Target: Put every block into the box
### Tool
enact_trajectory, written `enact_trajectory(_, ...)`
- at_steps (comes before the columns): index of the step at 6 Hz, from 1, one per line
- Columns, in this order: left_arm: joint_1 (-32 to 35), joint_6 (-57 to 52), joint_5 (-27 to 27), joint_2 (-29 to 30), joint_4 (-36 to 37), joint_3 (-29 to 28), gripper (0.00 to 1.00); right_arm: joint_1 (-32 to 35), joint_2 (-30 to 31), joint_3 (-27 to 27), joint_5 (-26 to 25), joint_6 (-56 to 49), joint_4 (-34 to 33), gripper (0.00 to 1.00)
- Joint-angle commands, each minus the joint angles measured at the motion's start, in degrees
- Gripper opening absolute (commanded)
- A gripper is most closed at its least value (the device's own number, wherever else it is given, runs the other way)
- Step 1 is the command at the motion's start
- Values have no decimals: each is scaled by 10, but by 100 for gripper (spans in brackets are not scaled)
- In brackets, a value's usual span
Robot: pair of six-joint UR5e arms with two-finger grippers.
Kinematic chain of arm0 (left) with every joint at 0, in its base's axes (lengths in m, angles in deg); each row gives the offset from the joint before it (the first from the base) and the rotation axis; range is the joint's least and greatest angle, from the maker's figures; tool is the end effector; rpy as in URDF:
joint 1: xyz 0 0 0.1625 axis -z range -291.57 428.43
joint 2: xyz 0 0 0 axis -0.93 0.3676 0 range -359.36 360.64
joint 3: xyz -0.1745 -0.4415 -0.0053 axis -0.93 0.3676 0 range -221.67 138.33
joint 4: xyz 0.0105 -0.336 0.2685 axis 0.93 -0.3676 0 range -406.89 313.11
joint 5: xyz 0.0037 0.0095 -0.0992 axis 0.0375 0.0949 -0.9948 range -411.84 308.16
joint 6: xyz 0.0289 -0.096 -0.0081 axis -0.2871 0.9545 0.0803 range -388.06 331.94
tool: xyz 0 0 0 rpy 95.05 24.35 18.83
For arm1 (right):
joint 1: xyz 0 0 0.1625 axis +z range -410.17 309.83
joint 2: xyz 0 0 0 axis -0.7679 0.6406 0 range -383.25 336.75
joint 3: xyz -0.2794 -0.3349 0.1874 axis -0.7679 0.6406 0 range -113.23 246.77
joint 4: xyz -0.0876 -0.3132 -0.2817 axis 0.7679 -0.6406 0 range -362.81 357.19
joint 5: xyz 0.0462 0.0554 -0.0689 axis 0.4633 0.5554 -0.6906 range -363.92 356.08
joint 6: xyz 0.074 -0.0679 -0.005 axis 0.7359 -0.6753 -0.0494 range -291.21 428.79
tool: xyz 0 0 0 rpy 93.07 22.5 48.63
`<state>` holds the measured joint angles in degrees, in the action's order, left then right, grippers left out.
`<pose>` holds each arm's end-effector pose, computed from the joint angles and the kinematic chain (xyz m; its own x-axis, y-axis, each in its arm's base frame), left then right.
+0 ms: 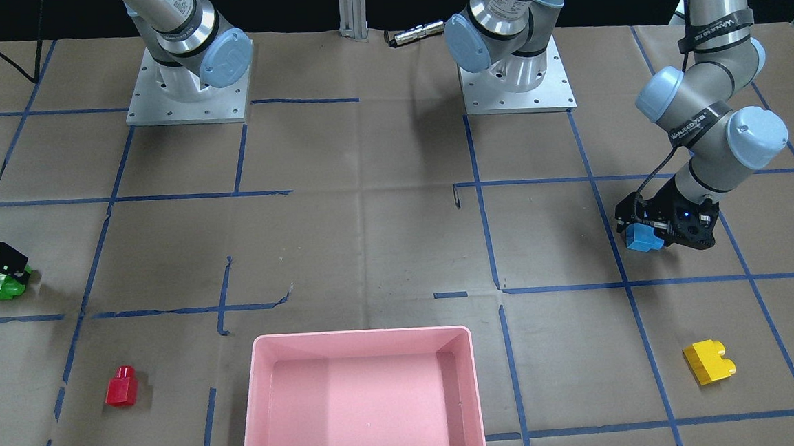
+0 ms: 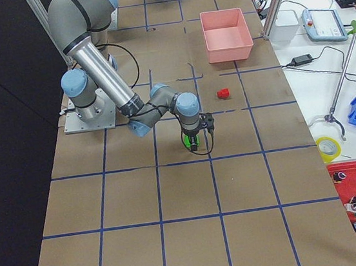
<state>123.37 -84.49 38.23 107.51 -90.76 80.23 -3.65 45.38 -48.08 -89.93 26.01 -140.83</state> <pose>0.1797 -0.4877 0.2042 -0.9308 0.3636 0.0377 0.3647 0.9307 0.0266 -0.2828 -0.5021 0.2121 -0.9995 0.0103 -0.0296 0.0123 0.9974 -0.0704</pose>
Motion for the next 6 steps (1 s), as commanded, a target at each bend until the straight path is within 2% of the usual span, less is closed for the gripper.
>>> enact_trajectory(1, 0, 4, 5, 0, 0, 4, 74, 0, 0, -5, -4, 0, 0, 86)
enact_trajectory(2, 0, 8, 6, 0, 0, 4, 57, 0, 3, -5, -11, 0, 1, 66)
enact_trajectory(3, 0, 10, 7, 0, -1, 3, 40, 0, 5, -5, -16, 2, 7, 35)
enact_trajectory(4, 0, 24, 9, -3, -3, -2, 19, 1, 10, -1, -16, 2, 9, 14)
enact_trajectory(5, 3, 28, 10, -16, -6, -4, 9, 1, 21, 2, -16, 2, 18, 7)
enact_trajectory(6, 9, 52, 8, -38, -23, -35, 7, 1, 48, 38, -16, -3, 79, 6)
